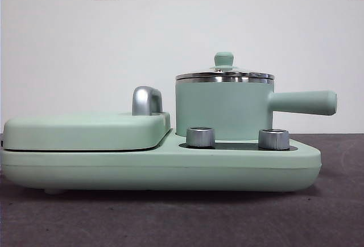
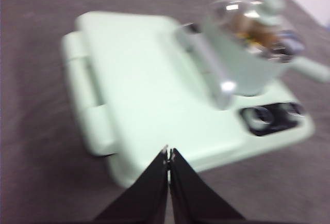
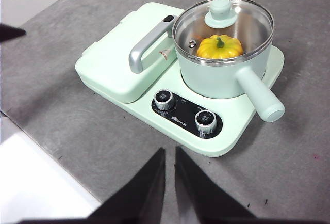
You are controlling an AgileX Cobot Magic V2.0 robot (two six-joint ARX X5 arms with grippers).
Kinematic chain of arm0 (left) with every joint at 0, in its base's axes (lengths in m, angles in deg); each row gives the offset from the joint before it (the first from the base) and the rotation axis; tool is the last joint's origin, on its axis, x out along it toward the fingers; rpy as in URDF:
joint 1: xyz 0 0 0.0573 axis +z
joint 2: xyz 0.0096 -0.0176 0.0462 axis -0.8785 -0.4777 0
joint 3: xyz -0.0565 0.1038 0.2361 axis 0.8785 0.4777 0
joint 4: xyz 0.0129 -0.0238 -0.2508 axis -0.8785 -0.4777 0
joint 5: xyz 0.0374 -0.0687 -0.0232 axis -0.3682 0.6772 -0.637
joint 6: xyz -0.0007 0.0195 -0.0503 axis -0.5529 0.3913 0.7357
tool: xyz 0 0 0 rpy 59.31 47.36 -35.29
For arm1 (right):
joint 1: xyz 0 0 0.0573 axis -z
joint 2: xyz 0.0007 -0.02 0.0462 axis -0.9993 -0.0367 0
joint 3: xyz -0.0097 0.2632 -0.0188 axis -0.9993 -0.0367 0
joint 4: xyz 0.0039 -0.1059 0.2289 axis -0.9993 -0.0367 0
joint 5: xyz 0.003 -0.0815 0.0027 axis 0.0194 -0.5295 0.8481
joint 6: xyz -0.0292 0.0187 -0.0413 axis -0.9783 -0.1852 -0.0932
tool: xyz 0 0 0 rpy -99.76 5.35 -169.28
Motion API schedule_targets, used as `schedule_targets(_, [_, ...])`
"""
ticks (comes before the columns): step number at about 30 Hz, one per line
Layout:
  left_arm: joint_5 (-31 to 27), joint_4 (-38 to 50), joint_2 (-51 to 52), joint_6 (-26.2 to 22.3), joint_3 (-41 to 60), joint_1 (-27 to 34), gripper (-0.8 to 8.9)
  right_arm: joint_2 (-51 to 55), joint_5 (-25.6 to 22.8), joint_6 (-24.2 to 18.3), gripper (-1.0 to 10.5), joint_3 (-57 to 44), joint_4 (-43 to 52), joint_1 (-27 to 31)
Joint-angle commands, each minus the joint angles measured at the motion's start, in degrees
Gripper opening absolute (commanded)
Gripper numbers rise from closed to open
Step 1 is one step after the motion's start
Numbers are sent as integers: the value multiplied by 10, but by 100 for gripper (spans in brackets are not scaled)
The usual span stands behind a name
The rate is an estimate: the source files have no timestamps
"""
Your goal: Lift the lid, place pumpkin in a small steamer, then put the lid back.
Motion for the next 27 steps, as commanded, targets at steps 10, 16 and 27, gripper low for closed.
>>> schedule_targets(10, [-151,277,152,37,274,65,6,-2,-1,-4,29,6,7,-4])
schedule_targets(16, [-227,276,184,10,304,65,6,-2,-1,-4,29,6,7,-4])
schedule_targets(27, [-227,268,202,-48,316,67,6,-2,-1,-4,29,6,7,-4])
